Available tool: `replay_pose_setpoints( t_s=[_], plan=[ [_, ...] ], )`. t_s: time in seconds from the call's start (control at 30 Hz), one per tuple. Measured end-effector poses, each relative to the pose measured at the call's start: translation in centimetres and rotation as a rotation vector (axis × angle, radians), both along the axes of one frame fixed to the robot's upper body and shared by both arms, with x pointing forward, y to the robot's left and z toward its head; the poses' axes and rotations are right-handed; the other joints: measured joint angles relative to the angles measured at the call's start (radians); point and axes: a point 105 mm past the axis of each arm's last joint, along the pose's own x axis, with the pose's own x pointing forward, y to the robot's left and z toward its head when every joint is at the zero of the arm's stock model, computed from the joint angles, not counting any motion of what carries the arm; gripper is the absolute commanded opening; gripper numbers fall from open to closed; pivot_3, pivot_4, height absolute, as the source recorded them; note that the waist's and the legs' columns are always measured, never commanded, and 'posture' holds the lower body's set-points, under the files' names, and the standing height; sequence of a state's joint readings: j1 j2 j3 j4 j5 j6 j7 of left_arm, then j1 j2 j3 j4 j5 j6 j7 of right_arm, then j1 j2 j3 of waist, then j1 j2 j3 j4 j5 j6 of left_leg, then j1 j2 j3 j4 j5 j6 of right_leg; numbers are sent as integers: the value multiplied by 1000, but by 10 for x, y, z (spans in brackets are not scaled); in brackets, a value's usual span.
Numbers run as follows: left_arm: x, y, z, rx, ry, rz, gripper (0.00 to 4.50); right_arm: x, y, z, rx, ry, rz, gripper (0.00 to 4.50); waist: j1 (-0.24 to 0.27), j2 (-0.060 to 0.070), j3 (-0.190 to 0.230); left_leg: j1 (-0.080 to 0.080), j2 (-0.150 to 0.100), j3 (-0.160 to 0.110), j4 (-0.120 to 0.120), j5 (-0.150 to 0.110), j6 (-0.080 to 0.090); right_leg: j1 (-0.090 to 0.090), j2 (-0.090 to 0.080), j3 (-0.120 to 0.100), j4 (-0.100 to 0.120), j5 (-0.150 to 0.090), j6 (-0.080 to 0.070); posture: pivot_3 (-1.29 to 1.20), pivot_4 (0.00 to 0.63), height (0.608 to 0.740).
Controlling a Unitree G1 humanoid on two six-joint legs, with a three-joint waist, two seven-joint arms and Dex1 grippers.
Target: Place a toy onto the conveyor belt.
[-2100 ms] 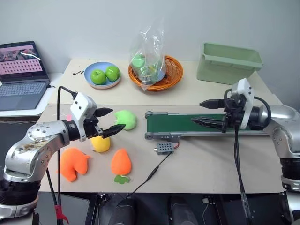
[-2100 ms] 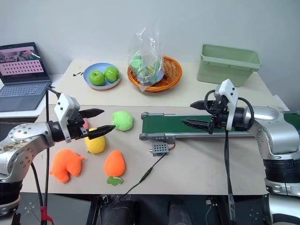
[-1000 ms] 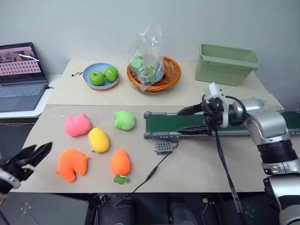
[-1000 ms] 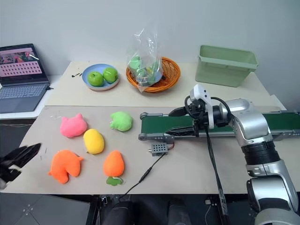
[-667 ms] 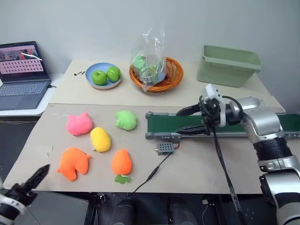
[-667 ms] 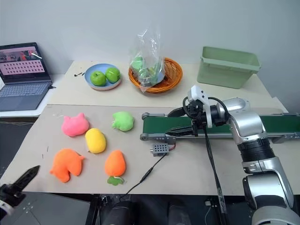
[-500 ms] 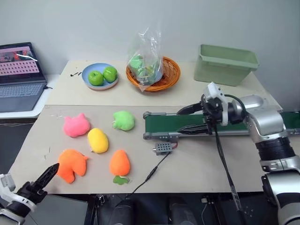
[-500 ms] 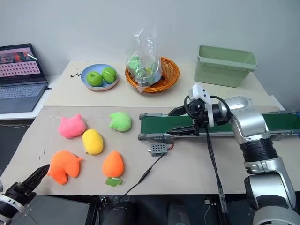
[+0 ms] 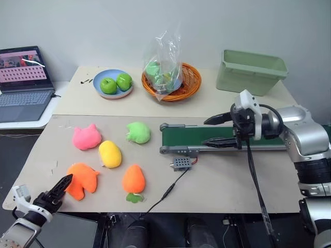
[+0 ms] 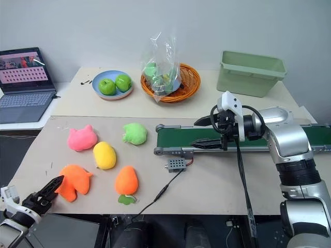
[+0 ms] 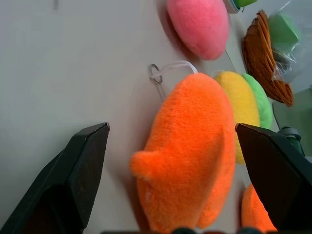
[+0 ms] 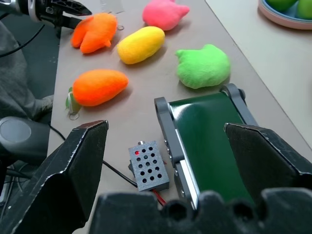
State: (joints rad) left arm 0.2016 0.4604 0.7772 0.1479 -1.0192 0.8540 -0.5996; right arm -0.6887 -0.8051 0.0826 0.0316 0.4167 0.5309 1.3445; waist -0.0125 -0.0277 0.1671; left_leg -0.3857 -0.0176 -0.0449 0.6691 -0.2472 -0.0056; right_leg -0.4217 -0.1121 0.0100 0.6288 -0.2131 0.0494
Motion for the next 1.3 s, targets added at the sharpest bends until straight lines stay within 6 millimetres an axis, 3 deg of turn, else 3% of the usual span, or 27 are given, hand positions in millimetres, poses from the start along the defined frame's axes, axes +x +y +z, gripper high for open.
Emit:
replay_pose_setpoints(
  t_s=[0.1,0.2,0.43,0.53,0.6,0.73,0.8,0.87,1.0,1.07,1.13,1.2,1.3],
  plan=[
    [2,-10,-2,-3,-1,-32,4410,1,-1,1,3,-7,-11,4500,0,0,0,0,0,0,0,0,0,0,0,1,0,0,0,0,150,740],
    [3,-21,-5,-7,0,-59,3707,3,-2,3,8,-19,-27,4500,0,0,0,0,0,0,0,0,0,0,0,1,0,0,0,0,150,740],
    [0,-29,-14,-17,14,-65,933,5,-3,3,11,-27,-40,4500,0,0,0,0,0,0,0,0,0,0,0,1,0,0,0,0,150,740],
    [4,-26,-5,-34,-34,-35,933,7,-2,2,12,-32,-40,4500,0,0,0,0,0,0,0,0,0,0,0,1,0,0,0,0,150,740],
    [13,-19,22,-81,-154,13,933,8,-3,2,11,-34,-41,4500,2,-2,1,-1,1,-1,0,0,0,0,0,-1,0,0,0,0,150,740],
    [31,-13,120,-22,-458,-11,933,9,-3,3,7,-41,-36,4500,2,-4,1,-2,1,-2,1,0,0,0,0,-1,-1,0,0,0,150,740],
    [38,-28,178,66,-614,-109,933,11,-2,3,3,-37,-33,4500,4,-5,2,-3,0,-3,1,0,0,-1,0,-1,-1,0,0,0,150,740],
    [48,-56,233,169,-767,-207,933,13,1,4,0,-44,-26,4500,6,-5,2,-2,-1,-2,1,0,0,0,-1,0,-1,1,1,0,150,740],
    [70,-125,310,177,-979,-365,933,14,5,3,4,-49,-14,4500,13,-7,3,-5,-1,-2,6,0,-1,1,1,-2,-1,2,2,0,150,740],
    [72,-155,332,234,-1035,-431,933,14,7,4,9,-57,-10,4500,10,-7,3,-5,-2,-1,6,-1,1,0,0,1,-2,2,3,0,150,740],
    [87,-201,343,535,-1059,-481,933,15,4,4,7,-59,-28,4500,8,-7,3,-7,-3,3,7,-2,2,0,1,1,-3,3,5,0,150,740],
    [101,-228,320,866,-1053,-531,933,13,4,5,8,-73,-32,4500,-5,-1,1,-5,-3,14,4,-3,4,0,0,7,-3,2,5,0,150,740],
    [126,-238,269,1287,-1047,-596,933,12,-8,4,3,-79,-85,4500,-13,0,2,-4,0,17,0,-2,4,-3,2,8,-5,2,5,0,150,740]
  ],
)
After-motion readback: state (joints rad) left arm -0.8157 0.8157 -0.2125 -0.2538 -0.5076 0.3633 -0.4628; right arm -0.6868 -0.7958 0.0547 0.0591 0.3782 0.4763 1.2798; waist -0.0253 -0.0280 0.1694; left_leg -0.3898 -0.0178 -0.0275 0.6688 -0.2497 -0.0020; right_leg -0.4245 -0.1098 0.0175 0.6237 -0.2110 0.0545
